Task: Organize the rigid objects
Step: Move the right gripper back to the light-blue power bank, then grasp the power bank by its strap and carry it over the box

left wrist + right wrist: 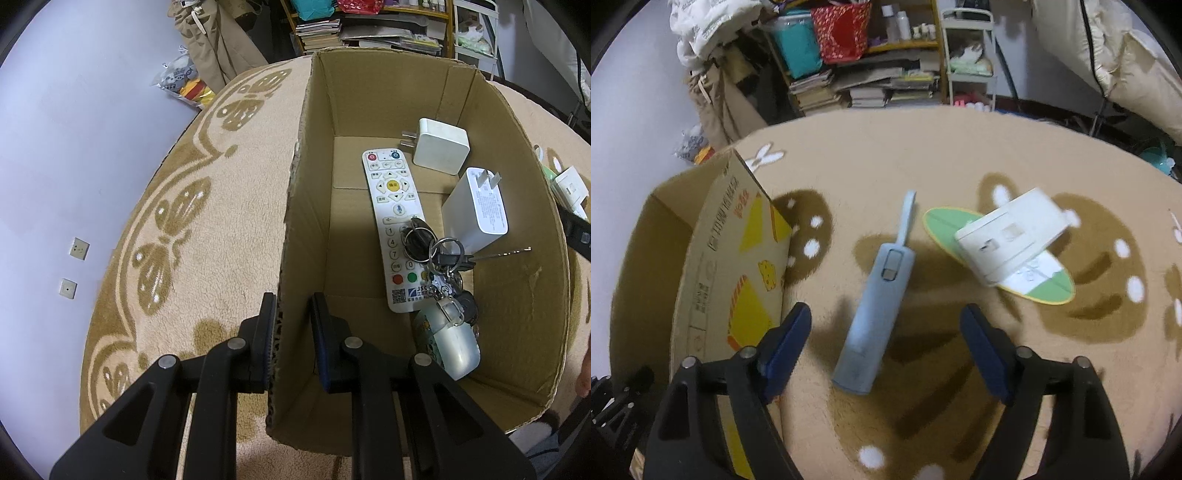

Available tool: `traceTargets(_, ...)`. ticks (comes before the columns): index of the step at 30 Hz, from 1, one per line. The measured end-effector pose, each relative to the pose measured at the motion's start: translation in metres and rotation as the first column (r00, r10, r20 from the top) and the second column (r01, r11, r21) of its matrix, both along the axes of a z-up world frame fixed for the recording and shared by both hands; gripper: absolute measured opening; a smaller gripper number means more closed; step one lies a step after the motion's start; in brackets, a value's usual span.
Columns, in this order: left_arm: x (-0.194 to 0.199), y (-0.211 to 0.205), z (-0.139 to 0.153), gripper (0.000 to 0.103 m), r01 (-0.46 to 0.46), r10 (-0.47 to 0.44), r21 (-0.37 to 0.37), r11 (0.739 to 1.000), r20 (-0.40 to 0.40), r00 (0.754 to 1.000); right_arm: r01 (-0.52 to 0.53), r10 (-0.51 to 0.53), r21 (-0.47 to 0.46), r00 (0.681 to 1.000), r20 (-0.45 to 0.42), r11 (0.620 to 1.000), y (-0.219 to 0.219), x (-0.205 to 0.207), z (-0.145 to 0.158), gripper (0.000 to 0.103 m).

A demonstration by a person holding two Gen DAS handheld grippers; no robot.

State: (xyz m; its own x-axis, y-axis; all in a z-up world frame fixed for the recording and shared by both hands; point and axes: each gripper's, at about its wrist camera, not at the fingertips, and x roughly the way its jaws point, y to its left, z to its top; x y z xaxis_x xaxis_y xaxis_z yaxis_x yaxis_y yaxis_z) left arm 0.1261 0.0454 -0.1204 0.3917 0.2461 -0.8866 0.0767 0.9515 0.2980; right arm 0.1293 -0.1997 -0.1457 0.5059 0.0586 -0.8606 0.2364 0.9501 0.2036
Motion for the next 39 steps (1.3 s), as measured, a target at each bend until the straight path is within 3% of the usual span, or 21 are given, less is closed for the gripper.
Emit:
traceTargets(2, 0.000, 0.000, 0.000, 0.019, 0.001, -0.001, 0.001, 1.000, 0.000, 1.000, -0.018, 0.018, 0.016, 1.000, -0.016, 1.000, 0.003, 0.006, -0.008, 0.074)
traceTargets(3, 0.000, 0.000, 0.000, 0.019, 0.001, -0.001, 0.000, 1.000, 0.001, 1.000, -0.026, 0.027, 0.028, 0.999, -0.028, 0.999, 0.004, 0.009, -0.013, 0.060)
traceTargets(5, 0.000, -0.001, 0.000, 0.019, 0.002, -0.002, 0.002, 1.000, 0.001, 1.000, -0.037, 0.039, 0.028, 0.997, -0.064, 0.999, 0.007, 0.015, -0.021, 0.043)
traceTargets(8, 0.000, -0.001, 0.001, 0.019, 0.004, -0.004, 0.005, 1.000, 0.003, 1.000, -0.036, 0.039, 0.022, 0.994, -0.107, 0.999, 0.009, 0.018, -0.032, 0.038)
traceTargets(11, 0.000, -0.002, 0.001, 0.019, 0.004, -0.004, 0.006, 1.000, 0.003, 1.000, -0.039, 0.040, 0.026, 0.997, -0.059, 0.999, 0.006, 0.008, -0.029, 0.030)
traceTargets(18, 0.000, -0.001, -0.001, 0.019, 0.008, -0.008, 0.011, 1.000, 0.004, 1.000, -0.013, 0.013, 0.042, 1.000, -0.001, 0.999, -0.002, -0.014, -0.011, 0.029)
traceTargets(24, -0.001, -0.001, -0.002, 0.019, 0.010, -0.010, 0.016, 1.000, 0.004, 1.000, -0.012, 0.000, 0.111, 0.994, 0.108, 0.994, -0.007, -0.022, 0.029, 0.029)
traceTargets(32, -0.002, -0.003, -0.001, 0.019, 0.014, -0.014, 0.026, 1.000, 0.005, 1.000, -0.191, 0.150, 0.155, 0.958, 0.243, 0.969, 0.039, -0.018, 0.086, 0.029)
traceTargets(35, -0.002, -0.003, 0.000, 0.019, 0.012, -0.012, 0.024, 1.000, 0.005, 1.000, -0.265, 0.220, 0.155, 0.940, 0.259, 0.952, 0.063, -0.015, 0.091, 0.029)
traceTargets(39, -0.002, -0.003, 0.001, 0.019, 0.012, -0.012, 0.018, 1.000, 0.008, 1.000, -0.310, 0.285, 0.078, 0.931, 0.229, 0.948, 0.089, -0.006, 0.081, 0.029)
